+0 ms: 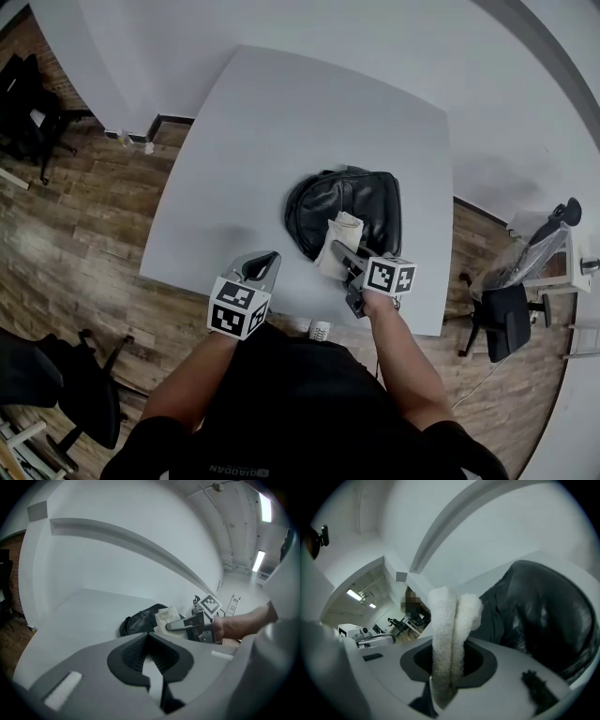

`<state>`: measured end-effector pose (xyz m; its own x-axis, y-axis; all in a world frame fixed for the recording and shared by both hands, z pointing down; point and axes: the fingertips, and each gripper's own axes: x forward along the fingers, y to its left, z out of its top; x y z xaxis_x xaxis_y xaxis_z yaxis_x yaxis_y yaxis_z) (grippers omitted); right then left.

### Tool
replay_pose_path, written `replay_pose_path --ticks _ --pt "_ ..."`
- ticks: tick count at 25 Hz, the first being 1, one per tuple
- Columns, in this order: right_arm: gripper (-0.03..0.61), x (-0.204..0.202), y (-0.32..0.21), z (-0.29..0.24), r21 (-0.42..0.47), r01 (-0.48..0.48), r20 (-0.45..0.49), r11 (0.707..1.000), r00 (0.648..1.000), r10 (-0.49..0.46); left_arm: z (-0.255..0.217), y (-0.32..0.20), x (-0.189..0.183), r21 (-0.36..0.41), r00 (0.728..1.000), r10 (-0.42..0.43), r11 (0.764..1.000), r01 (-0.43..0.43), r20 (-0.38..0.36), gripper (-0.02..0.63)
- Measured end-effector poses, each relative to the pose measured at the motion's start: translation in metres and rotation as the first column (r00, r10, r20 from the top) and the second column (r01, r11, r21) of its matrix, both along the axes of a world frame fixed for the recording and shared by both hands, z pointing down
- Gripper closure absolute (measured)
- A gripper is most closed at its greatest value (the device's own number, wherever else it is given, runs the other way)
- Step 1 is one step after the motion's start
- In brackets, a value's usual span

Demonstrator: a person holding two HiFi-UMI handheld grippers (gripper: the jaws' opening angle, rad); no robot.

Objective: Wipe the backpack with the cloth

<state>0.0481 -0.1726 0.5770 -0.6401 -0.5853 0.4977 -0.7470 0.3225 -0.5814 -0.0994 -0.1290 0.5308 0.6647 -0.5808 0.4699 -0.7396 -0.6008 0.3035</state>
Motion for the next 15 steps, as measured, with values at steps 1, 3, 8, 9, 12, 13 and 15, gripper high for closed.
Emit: replay_pose_path --ticks 1,3,8,9,12,13,15 --pt "0.486 -0.009 0.003 0.006 -0.015 0.005 0.015 1.000 1.000 -0.004 0.000 0.002 -0.003 -0.001 1.000 -0.004 1.000 0.004 -0.001 0.607" --pt "0.486 -0.026 0.005 0.013 -0.031 0.021 0.043 0.999 0.999 -0.020 0.001 0.006 -0.008 -0.002 1.000 -0.013 1.000 0.013 -0.001 0.607" --pt "0.486 -0.056 0.009 0.023 -0.046 0.075 0.059 0.996 0.996 -0.072 0.005 0.013 -0.020 -0.015 0.999 -0.035 0.999 0.035 -0.004 0.607" --pt "0.486 -0.059 0.010 0.024 -0.044 0.084 0.052 0.995 0.995 -0.082 0.006 0.014 -0.021 -0.023 0.999 -0.034 0.999 0.034 -0.007 0.607" --pt "0.486 -0.060 0.014 0.026 -0.044 0.092 0.042 0.995 0.995 -0.090 0.010 0.018 -0.019 -0.052 1.000 -0.015 0.999 0.013 -0.025 0.607" --pt "0.486 -0.058 0.016 0.027 -0.045 0.092 0.037 0.995 0.995 -0.090 0.011 0.020 -0.017 -0.061 0.999 -0.009 0.998 0.007 -0.031 0.606" --pt "0.486 -0.053 0.020 0.030 -0.047 0.094 0.019 0.994 0.995 -0.093 0.013 0.021 -0.014 -0.073 0.999 -0.003 0.997 0.001 -0.039 0.607"
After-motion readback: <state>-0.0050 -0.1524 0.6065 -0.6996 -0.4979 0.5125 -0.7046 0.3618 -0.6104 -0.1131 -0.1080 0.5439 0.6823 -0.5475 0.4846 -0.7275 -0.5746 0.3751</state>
